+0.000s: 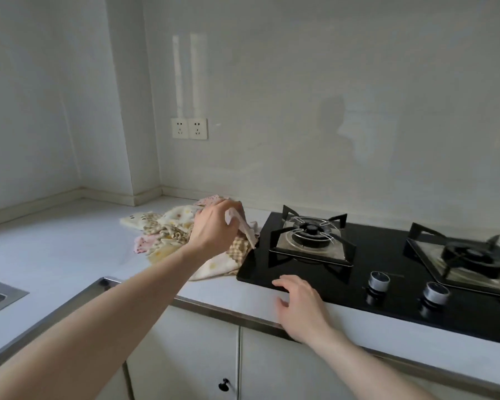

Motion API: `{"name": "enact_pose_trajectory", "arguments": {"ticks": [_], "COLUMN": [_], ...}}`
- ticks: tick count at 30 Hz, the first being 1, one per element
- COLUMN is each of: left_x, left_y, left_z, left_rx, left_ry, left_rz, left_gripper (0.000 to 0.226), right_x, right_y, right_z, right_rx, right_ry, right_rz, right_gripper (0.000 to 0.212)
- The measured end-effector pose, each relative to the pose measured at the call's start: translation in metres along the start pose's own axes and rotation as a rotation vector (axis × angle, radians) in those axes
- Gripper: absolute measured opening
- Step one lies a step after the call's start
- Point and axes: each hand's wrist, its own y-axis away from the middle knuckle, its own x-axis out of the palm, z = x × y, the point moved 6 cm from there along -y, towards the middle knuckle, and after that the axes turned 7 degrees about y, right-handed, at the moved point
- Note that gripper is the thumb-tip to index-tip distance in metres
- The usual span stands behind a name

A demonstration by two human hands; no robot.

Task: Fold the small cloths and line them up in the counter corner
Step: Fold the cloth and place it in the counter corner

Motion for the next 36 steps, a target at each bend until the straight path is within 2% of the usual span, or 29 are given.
{"name": "enact_pose_trajectory", "arguments": {"ticks": [3,7,13,18,22,24,25,28,36], "left_x": [-0.022,-0.047,-0.063,-0.063,-0.062,-0.060,-0.058,-0.053,-0.047], "left_y": [-0.008,-0.007,0.008,0.028,0.034,0.035,0.036,0.035,0.031], "left_z": [-0.032,-0.062,-0.094,-0.118,-0.133,-0.140,-0.142,-0.146,-0.153], "left_rx": [0.062,0.085,0.047,0.046,-0.002,-0.023,-0.036,-0.058,-0.115], "left_ry": [0.037,0.143,0.182,0.246,0.430,0.484,0.509,0.550,0.666], "left_rz": [-0.012,-0.038,0.078,0.213,0.288,0.342,0.371,0.420,0.437], "left_gripper": [0.030,0.015,0.014,0.008,0.002,0.006,0.010,0.021,0.024], "right_x": [-0.022,-0.066,-0.120,-0.123,-0.120,-0.120,-0.118,-0.110,-0.109], "right_y": [0.011,0.014,0.014,0.017,0.020,0.026,0.030,0.038,0.034], "right_z": [0.004,0.015,0.033,0.032,0.027,0.031,0.032,0.029,0.010], "right_rx": [0.060,0.077,0.022,0.006,0.018,-0.011,-0.027,-0.014,0.088], "right_ry": [-0.075,-0.216,-0.389,-0.350,-0.399,-0.383,-0.379,-0.427,-0.755], "right_rz": [0.019,-0.077,-0.139,-0.011,0.088,0.228,0.315,0.510,0.615], "right_gripper": [0.045,0.043,0.040,0.045,0.058,0.038,0.037,0.055,0.065]}}
